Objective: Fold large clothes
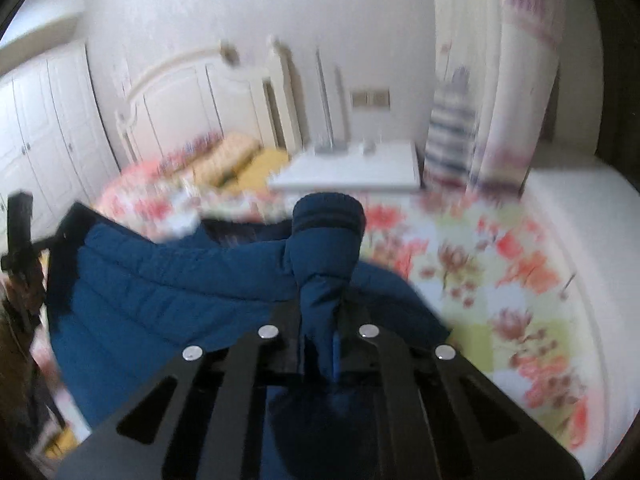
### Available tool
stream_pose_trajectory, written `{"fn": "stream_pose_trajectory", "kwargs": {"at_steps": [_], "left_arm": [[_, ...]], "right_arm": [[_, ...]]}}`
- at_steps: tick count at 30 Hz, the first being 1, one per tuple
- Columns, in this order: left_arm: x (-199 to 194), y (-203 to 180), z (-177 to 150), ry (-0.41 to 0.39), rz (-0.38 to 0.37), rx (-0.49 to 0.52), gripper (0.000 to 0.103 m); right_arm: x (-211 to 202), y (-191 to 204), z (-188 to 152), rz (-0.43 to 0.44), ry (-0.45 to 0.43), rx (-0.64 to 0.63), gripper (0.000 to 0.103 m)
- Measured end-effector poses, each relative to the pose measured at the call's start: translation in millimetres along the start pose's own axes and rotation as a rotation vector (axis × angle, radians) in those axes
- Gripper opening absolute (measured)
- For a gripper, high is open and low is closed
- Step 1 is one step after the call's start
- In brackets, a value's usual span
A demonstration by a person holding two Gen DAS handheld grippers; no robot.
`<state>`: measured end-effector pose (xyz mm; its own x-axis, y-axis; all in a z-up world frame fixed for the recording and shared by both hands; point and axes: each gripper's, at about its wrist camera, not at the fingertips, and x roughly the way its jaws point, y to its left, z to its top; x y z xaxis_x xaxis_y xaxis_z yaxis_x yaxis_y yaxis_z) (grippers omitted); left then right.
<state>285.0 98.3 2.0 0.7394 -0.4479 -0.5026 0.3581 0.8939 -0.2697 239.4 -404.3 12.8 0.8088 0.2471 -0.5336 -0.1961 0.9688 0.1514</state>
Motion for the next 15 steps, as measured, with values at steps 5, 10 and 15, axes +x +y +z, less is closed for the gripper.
{"fn": "stream_pose_trajectory", "kwargs": {"at_steps": [5, 10, 15], "left_arm": [[69.2, 22.4, 64.2, 0.102, 0.108, -0.112, 0.014], [176.9, 56.2, 11.6, 0.28, 0.251, -0.177, 0.016], [178.5, 70.8, -8.6, 0.228, 0.233, -0.226, 0.02]], "right_arm": [[61.0, -25.6, 59.7, -0.084, 0.088, 0.091, 0.008], [189.9, -55.4, 0.1, -0.208, 0.351, 0.185, 0.016], [189.4, -59.5, -12.5, -0.184, 0.284, 0.227, 0.016]]}}
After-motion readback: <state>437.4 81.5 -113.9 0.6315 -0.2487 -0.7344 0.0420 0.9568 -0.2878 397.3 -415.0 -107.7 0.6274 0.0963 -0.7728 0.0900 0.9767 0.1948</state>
